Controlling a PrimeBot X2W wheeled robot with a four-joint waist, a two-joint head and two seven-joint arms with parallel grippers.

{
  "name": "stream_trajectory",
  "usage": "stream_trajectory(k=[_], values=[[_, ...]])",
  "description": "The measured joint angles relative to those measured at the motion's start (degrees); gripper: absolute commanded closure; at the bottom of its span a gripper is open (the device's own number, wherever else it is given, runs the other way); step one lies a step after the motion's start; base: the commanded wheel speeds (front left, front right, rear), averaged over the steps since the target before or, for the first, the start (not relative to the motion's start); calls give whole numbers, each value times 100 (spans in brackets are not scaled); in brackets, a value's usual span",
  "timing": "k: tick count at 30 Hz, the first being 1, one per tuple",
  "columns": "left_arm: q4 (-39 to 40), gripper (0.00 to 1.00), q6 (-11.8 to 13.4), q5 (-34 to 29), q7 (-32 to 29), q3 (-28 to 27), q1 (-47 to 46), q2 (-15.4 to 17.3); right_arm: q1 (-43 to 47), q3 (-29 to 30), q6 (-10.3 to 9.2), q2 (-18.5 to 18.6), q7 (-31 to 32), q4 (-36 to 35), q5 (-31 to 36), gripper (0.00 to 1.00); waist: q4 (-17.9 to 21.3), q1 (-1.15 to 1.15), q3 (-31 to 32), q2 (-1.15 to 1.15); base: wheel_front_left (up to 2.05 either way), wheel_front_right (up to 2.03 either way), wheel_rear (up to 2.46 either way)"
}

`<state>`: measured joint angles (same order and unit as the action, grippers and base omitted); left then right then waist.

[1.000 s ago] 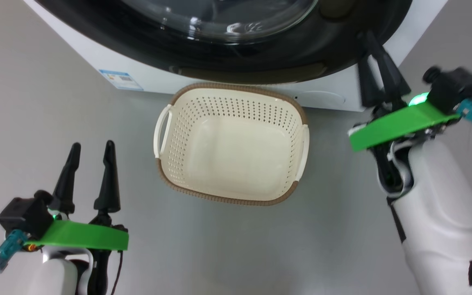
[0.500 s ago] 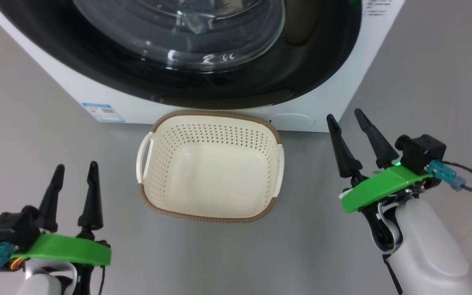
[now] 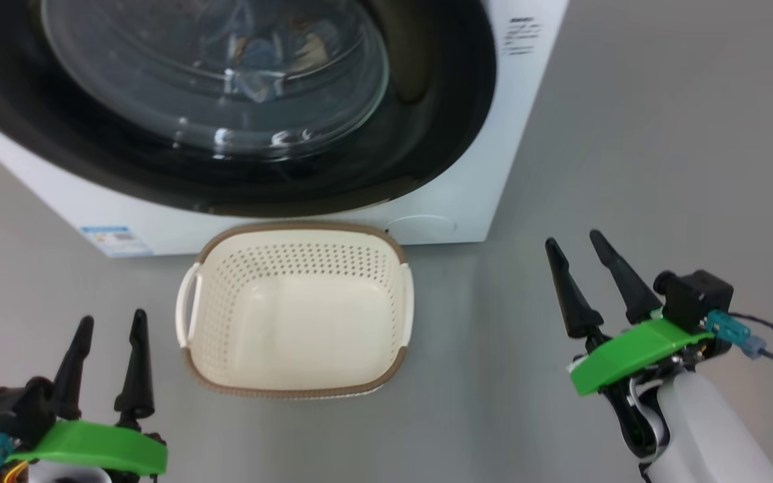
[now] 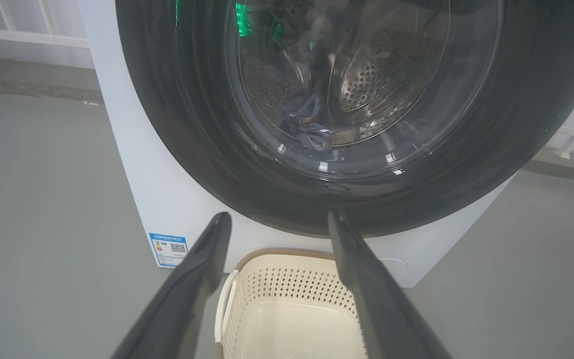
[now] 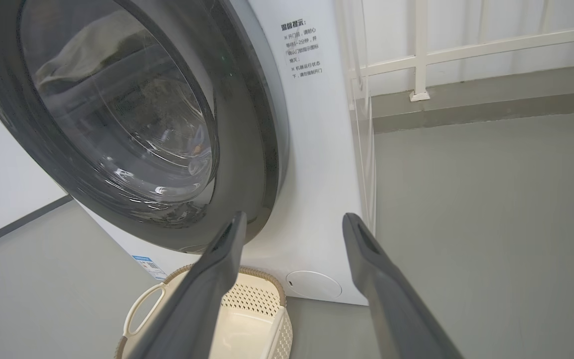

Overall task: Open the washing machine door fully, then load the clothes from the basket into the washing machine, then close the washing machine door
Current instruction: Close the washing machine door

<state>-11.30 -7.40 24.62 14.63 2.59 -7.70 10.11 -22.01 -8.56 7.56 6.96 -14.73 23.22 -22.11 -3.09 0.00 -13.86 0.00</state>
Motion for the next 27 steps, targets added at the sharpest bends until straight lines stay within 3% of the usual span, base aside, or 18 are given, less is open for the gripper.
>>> stream_trajectory(k=[13, 27], values=[[15, 0, 0, 11, 0, -151, 375, 80, 611, 40, 0, 77, 0, -171, -32, 0, 478, 0, 419, 0, 0, 0, 0], [43, 0, 0, -1, 0, -332, 699, 83, 937, 256, 0, 99, 0, -248, -129, 0, 728, 0, 580, 0, 0, 0, 0]])
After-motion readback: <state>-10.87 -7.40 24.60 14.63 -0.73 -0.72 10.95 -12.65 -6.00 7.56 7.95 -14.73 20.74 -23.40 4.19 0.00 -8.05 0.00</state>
